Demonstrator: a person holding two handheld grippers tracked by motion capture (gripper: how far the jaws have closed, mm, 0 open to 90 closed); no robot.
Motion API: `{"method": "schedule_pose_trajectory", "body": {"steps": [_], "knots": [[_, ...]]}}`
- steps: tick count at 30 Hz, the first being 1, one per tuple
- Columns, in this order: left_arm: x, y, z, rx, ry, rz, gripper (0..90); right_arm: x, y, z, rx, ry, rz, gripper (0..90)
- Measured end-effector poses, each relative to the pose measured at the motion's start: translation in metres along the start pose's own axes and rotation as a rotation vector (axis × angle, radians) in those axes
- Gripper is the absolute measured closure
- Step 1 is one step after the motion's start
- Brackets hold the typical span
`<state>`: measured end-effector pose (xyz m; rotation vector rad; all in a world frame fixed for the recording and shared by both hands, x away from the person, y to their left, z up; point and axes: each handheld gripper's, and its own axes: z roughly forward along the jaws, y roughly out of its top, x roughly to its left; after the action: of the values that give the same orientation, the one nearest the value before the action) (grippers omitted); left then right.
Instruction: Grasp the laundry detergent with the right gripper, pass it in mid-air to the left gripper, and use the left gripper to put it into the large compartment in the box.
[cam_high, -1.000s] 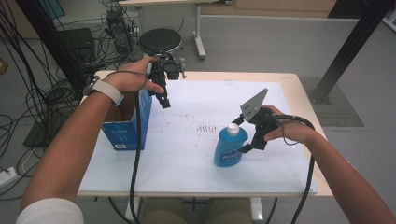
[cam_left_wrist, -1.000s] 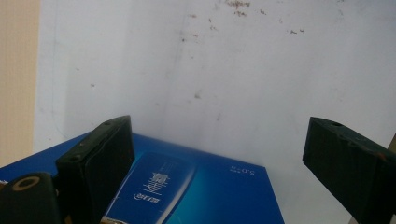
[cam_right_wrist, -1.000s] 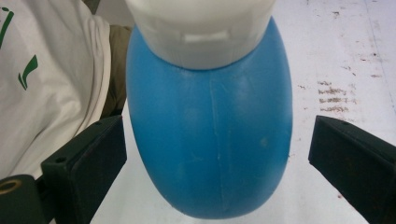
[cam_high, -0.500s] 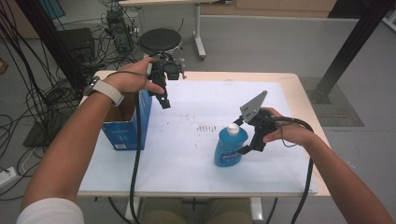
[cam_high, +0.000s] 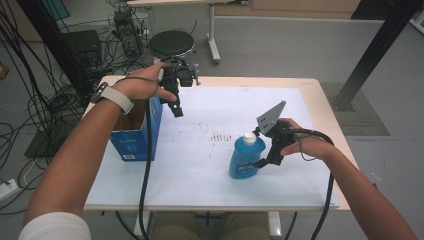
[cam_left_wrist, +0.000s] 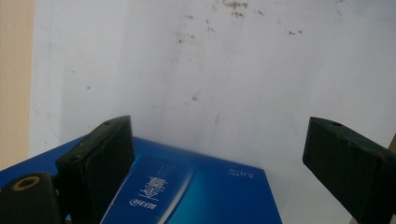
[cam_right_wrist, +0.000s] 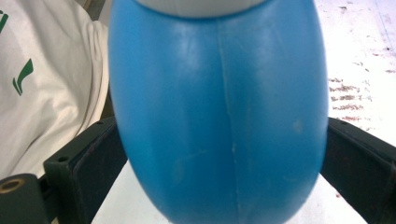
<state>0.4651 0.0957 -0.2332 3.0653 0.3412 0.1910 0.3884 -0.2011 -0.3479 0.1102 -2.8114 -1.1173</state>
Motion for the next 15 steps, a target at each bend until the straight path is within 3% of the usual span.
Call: {"method": "schedule_pose_trajectory", "body": {"steps": [15], "knots": [[0.0009,-0.0026,0.0002,-0.001,-0.001,-0.004,9.5,-0.0012,-0.0054,0.0070,-0.019,0.016,0.005,8.0]]}}
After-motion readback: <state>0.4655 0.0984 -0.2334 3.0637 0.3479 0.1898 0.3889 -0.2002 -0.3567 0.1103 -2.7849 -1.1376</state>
